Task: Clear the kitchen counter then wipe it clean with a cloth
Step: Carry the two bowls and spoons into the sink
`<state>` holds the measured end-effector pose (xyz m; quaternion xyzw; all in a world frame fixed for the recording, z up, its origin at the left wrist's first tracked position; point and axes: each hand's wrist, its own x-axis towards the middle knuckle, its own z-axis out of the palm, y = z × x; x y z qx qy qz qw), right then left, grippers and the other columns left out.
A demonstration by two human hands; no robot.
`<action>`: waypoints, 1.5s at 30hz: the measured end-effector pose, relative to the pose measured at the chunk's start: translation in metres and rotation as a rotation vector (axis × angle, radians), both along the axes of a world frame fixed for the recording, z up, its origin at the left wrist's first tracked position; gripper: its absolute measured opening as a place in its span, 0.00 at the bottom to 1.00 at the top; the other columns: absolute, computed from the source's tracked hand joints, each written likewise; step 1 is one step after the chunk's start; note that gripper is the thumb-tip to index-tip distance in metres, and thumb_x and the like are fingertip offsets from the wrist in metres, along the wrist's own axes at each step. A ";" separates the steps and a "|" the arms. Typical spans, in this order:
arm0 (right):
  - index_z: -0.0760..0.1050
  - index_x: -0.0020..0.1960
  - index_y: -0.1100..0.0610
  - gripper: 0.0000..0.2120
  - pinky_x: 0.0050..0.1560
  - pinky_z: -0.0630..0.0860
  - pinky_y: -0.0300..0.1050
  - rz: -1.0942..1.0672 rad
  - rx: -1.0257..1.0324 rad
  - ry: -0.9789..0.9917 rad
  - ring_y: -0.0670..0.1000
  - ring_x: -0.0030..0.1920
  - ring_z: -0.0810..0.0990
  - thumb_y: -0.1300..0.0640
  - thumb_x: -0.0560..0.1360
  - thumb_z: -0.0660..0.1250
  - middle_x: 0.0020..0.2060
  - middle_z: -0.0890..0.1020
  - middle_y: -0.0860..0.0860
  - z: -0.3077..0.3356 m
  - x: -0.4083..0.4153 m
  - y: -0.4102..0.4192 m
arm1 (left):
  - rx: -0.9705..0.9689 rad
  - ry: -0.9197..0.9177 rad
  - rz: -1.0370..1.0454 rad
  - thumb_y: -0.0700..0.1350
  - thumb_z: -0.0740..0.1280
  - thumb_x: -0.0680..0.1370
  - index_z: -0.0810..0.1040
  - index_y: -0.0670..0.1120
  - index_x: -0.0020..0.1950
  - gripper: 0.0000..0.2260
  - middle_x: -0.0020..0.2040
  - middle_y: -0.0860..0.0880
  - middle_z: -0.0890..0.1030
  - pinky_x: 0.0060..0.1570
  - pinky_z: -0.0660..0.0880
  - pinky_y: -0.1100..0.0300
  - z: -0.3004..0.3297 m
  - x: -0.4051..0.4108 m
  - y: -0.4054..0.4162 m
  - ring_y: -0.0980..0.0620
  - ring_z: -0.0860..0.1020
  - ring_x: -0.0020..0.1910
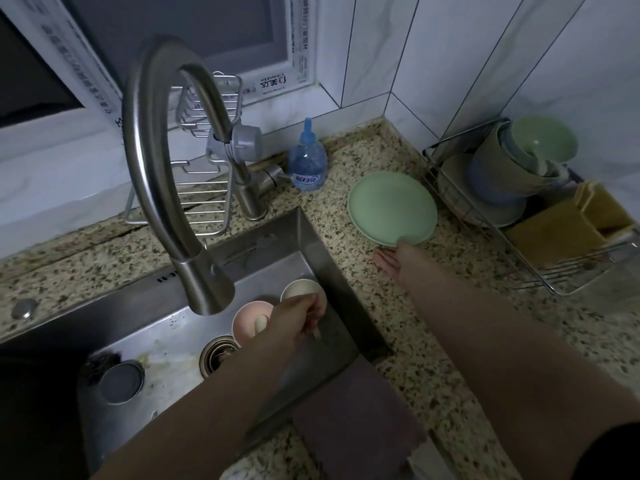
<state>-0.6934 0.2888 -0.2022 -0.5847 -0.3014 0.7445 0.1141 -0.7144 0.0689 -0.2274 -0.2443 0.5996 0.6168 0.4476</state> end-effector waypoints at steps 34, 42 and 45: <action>0.73 0.61 0.63 0.10 0.41 0.84 0.49 1.440 0.381 -0.146 0.57 0.40 0.87 0.66 0.80 0.60 0.45 0.83 0.63 -0.036 -0.026 -0.276 | -0.345 0.232 0.407 0.39 0.60 0.80 0.78 0.41 0.58 0.10 0.55 0.37 0.81 0.45 0.82 0.45 -0.027 0.002 -0.298 0.37 0.81 0.47; 0.68 0.68 0.50 0.20 0.54 0.74 0.49 1.705 0.952 -0.399 0.60 0.58 0.76 0.59 0.77 0.62 0.58 0.78 0.56 -0.109 -0.024 -0.366 | -0.645 0.215 0.090 0.36 0.64 0.75 0.80 0.43 0.55 0.10 0.47 0.38 0.84 0.46 0.82 0.45 -0.091 0.006 -0.371 0.38 0.84 0.43; 0.66 0.70 0.51 0.24 0.48 0.70 0.44 1.709 0.805 -0.424 0.60 0.56 0.78 0.59 0.75 0.64 0.58 0.79 0.56 -0.130 -0.017 -0.377 | -0.693 0.178 -0.056 0.39 0.64 0.75 0.79 0.47 0.59 0.14 0.50 0.40 0.84 0.46 0.82 0.49 -0.100 0.010 -0.380 0.39 0.84 0.47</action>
